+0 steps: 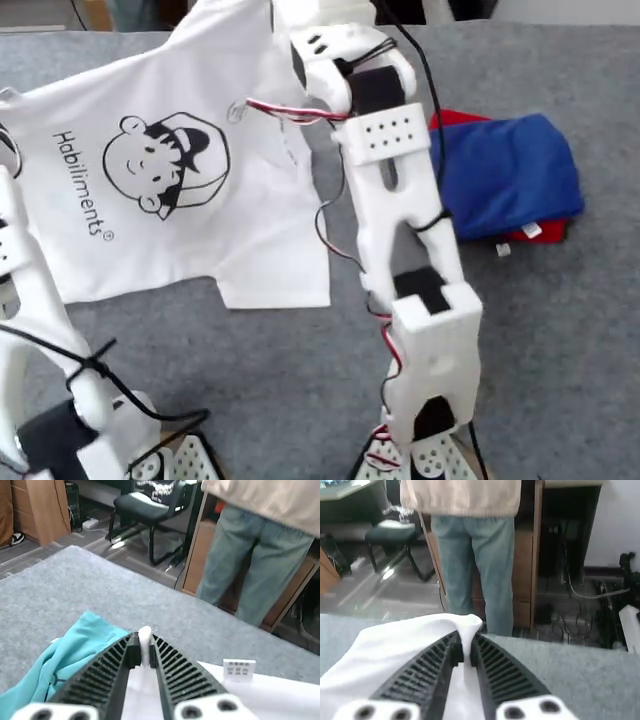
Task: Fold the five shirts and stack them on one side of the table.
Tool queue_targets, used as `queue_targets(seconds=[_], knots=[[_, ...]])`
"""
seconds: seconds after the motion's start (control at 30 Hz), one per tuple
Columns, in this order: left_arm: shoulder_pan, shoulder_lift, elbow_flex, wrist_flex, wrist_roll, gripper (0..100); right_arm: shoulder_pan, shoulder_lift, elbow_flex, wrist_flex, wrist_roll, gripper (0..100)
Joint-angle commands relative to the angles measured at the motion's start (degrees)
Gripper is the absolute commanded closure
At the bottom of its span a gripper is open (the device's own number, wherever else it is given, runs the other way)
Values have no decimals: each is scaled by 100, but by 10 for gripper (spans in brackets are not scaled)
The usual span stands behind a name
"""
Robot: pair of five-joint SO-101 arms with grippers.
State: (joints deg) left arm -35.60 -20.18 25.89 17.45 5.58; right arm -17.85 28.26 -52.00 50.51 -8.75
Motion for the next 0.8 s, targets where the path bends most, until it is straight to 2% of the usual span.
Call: queue_targets(seconds=[0.0, 0.1, 0.2, 0.33, 0.57, 0.77], knots=[[-136, 369, -233, -519, -114, 970, 105, 259, -752, 211, 9, 985], [-110, 967, -919, -870, -114, 971, 105, 602, -1077, -158, -18, 985], [-154, 1398, -2000, -369, -114, 971, 18, 831, -1525, -308, -18, 985], [-400, 1565, -3204, 589, -97, 971, -53, 884, -2229, 79, 9, 985], [-875, 888, -4409, 2646, -141, 971, -79, 734, -4391, 1908, 9, 985], [-945, -484, -4400, 4422, -1310, 970, -149, -426, -4338, 2708, 9, 985]])
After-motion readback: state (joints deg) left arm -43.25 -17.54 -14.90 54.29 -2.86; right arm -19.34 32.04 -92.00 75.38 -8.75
